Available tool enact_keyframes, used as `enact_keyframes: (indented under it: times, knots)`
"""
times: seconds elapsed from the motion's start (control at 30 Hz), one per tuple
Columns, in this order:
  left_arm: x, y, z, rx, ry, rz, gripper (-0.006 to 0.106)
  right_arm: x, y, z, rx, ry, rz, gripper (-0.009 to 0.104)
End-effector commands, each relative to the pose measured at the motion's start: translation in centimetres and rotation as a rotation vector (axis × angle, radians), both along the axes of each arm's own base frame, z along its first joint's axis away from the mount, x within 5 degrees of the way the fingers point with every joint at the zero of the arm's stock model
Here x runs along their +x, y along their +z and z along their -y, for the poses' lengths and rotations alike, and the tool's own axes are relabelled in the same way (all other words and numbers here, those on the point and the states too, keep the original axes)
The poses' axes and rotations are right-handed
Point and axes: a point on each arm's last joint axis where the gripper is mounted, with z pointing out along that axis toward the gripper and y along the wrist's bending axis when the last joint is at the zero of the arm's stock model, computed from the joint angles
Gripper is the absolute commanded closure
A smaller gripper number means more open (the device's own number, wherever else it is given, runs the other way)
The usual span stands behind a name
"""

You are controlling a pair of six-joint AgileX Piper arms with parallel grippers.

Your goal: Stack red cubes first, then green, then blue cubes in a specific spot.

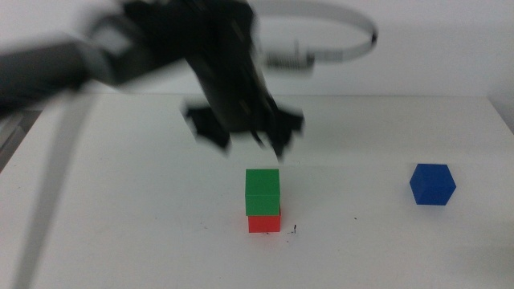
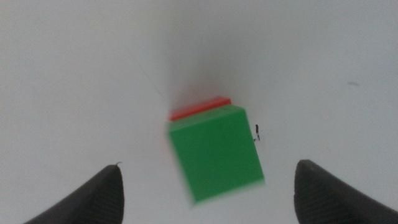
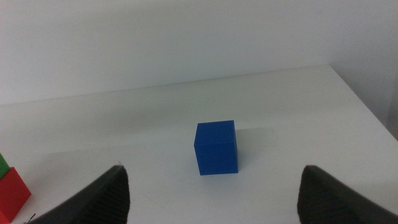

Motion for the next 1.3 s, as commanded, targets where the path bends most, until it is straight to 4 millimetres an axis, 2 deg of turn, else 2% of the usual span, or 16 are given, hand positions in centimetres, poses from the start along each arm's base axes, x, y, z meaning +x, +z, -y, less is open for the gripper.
enact_keyframes:
  times: [0.0, 0.1, 0.17, 0.23, 0.33, 0.43, 0.5, 0.67, 0.97, 1.03, 1.1, 1.17, 1.27]
  knots:
    - [-2.0, 6.6, -2.7, 0.012, -0.155, 0.160, 0.007, 0.0, -0.1, 0.0, -0.013, -0.004, 0.008, 0.007]
    - [-5.1, 11.0, -5.3, 0.014, -0.256, 0.312, 0.007, 0.0, -0.1, 0.0, -0.013, -0.004, 0.008, 0.007]
    - [-8.0, 12.8, -7.3, -0.005, -0.286, 0.366, 0.007, 0.0, -0.1, 0.0, -0.013, -0.004, 0.008, 0.007]
    - [-11.6, 12.6, -9.4, -0.059, -0.297, 0.371, 0.007, 0.0, -0.1, 0.0, -0.013, -0.004, 0.008, 0.007]
    - [-15.8, 10.9, -11.2, -0.244, -0.323, 0.482, 0.007, 0.0, -0.1, 0.0, -0.013, -0.004, 0.008, 0.007]
    - [-18.5, 9.9, -12.9, -0.320, -0.308, 0.568, 0.007, 0.0, -0.1, 0.0, -0.013, -0.004, 0.008, 0.007]
    - [-19.6, 9.9, -13.7, -0.326, -0.312, 0.575, 0.007, 0.0, -0.1, 0.0, -0.013, -0.004, 0.008, 0.007]
    - [-20.6, 10.6, -14.1, -0.362, -0.316, 0.583, 0.007, 0.0, -0.1, 0.0, -0.013, -0.004, 0.008, 0.007]
    - [-20.6, 10.8, -14.1, -0.376, -0.310, 0.599, 0.007, 0.0, -0.1, 0.0, -0.013, -0.004, 0.008, 0.007]
    - [-20.5, 10.9, -14.1, -0.377, -0.313, 0.612, 0.007, 0.1, 0.9, 0.1, -0.032, -0.005, 0.113, 0.007]
    - [-20.5, 10.9, -14.1, -0.377, -0.313, 0.613, 0.007, 0.1, 1.5, 0.0, 0.035, -0.009, 0.175, 0.007]
    - [-20.4, 10.9, -14.1, -0.373, -0.312, 0.624, 0.007, -0.1, 3.6, 0.1, 0.081, -0.011, 0.203, 0.007]
    - [-20.3, 11.1, -14.1, -0.381, -0.307, 0.644, 0.007, 1.1, 7.5, 0.0, 0.094, -0.025, 0.012, 0.007]
